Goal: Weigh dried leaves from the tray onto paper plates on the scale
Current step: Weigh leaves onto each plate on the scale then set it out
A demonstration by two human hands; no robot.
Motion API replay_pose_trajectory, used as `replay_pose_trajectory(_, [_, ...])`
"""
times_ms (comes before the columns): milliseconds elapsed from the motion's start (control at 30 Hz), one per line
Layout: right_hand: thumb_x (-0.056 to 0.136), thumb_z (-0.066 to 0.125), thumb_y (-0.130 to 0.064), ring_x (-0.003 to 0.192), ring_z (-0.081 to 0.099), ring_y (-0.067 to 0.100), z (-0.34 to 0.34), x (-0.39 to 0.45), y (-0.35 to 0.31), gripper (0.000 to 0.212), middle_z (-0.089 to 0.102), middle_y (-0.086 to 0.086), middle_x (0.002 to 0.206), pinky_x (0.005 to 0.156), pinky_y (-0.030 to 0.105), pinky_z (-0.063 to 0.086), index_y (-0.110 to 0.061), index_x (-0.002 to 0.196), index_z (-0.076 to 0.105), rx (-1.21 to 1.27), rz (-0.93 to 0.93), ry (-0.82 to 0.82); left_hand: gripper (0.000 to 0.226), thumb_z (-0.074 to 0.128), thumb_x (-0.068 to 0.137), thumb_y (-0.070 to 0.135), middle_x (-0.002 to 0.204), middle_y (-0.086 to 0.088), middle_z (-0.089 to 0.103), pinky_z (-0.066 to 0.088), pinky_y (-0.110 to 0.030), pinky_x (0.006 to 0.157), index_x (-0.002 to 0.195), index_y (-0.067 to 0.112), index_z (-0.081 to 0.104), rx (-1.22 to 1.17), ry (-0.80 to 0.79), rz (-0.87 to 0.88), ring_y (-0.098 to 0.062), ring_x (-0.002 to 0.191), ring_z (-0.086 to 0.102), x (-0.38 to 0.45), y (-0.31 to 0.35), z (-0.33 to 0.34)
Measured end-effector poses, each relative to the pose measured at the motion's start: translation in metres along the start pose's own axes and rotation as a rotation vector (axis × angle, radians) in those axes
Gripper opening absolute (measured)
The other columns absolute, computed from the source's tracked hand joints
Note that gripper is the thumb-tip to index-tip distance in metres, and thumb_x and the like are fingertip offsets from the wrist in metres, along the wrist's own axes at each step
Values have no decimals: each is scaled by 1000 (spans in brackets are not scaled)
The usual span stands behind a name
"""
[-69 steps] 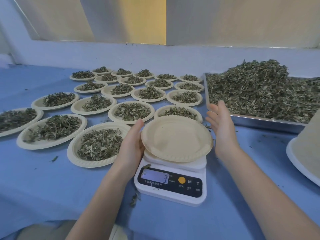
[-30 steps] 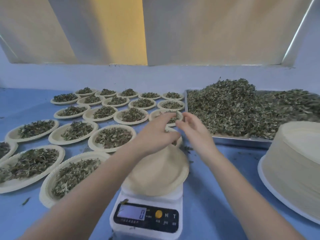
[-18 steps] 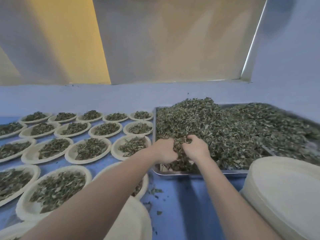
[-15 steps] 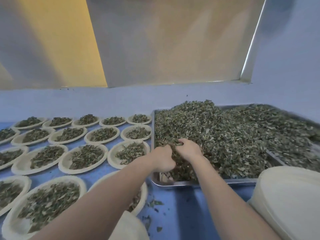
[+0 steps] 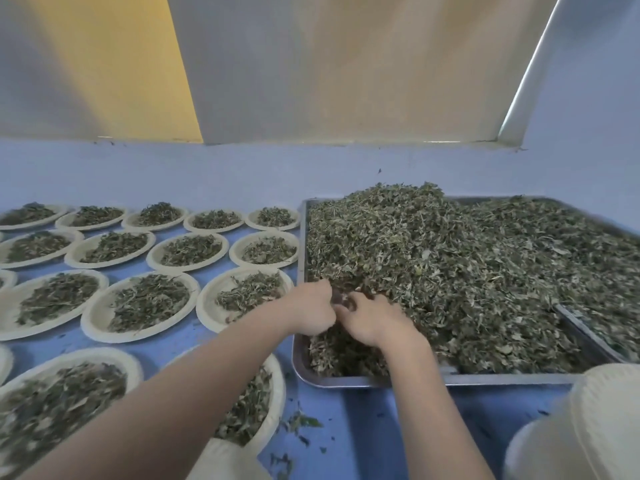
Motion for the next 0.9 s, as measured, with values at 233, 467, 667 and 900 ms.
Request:
replay_pose_trajectory(233, [95, 36, -42, 126, 34, 38, 14, -16, -8, 51, 25, 12, 141, 93, 48, 37, -23, 141, 30, -23, 233, -5, 18, 33, 96, 7, 84, -8, 46, 36, -25, 56, 102, 4, 50, -169, -38, -2, -22, 78, 46, 9, 18, 21])
replay_pose_trajectory(467, [99, 28, -45, 110, 53, 33, 18, -7, -20, 49, 54, 18, 125, 87, 34, 40, -13, 123, 55, 435, 154, 219, 16, 34, 97, 1, 109, -20, 56, 51, -47, 76, 93, 2, 50, -1203, 62, -259, -34, 100, 56, -6, 11, 22])
replay_pose_trajectory(667, [88, 55, -41, 92, 65, 29, -10, -3, -8, 30, 71, 9, 95, 79, 36, 54, -16, 86, 71, 797, 207, 312, 19, 36, 96, -2, 95, -14, 54, 53, -39, 67, 111, -2, 47, -1411, -20, -118, -28, 87, 57, -34, 36, 5])
replay_pose_trajectory(900, [90, 54, -43, 58, 55, 15, -38, -37, -34, 30, 64, -3, 69, 54, 27, 44, -18, 87, 70, 814, 14, 411, 26, 38, 95, -6, 103, -22, 55, 54, -39, 77, 120, -7, 45, -1499, 69, -4, -33, 97, 60, -81, 31, -24])
Point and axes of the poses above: each hand's wrist, its own x-axis towards the middle knuckle, its own z-axis out of the palm, y = z × x, the point moved 1 cm from there along x, towards the middle knuckle
